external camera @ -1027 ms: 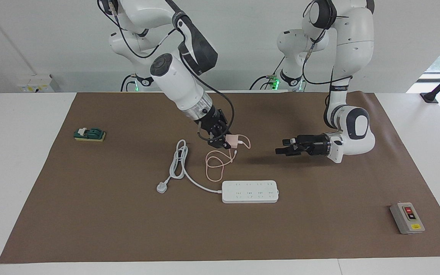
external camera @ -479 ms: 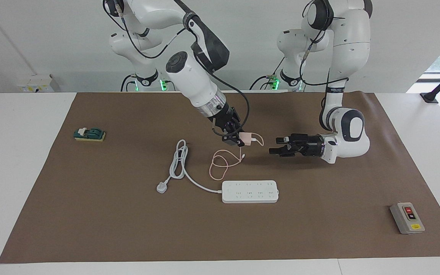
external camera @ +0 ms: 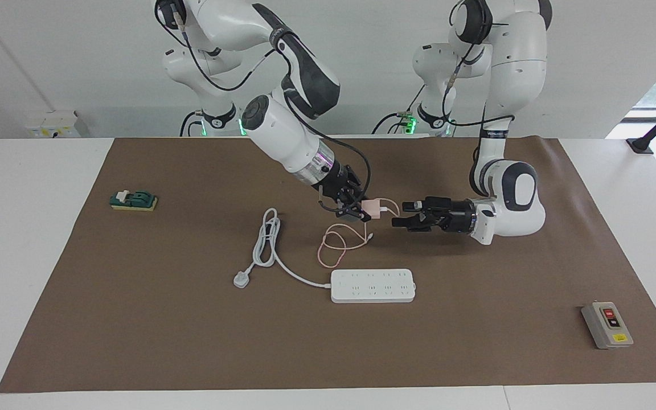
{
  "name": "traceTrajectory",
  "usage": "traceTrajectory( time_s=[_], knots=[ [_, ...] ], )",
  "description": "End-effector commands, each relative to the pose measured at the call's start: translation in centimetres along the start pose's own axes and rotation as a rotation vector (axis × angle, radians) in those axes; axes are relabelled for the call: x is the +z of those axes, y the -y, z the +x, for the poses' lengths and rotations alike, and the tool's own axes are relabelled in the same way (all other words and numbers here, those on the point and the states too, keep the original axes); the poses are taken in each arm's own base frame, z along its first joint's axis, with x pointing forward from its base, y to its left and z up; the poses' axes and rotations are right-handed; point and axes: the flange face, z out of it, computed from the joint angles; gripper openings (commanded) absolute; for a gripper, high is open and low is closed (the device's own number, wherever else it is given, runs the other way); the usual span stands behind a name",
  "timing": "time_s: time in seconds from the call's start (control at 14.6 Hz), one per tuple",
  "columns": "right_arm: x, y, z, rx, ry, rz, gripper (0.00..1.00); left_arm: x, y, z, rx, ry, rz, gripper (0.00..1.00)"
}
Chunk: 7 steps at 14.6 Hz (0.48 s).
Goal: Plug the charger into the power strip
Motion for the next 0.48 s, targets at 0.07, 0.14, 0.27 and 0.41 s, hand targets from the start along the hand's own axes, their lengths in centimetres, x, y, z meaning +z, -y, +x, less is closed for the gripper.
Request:
traceTrajectory(
  time_s=[0.07,0.14,0.27,0.41],
  knots=[
    [1.4,0.5,0.4,0.004,0.020,0.035,0.02,1.8,0.0,0.0,0.020,-0.004,0.007,1.00],
    [1.9,0.3,0.4,0.008,0.016,0.030,0.02,1.7,0.0,0.2,0.019,-0.023,0.021,1.00],
    [2.7,-0.2,0.0,0.031,0.004,0.022,0.02,2.2,0.1,0.2,0.044,-0.023,0.031,1.00],
    [3.1,-0.5,0.2,0.032,-0.008,0.014,0.02,1.9,0.2,0.8,0.082,-0.074,0.042,1.00]
  ],
)
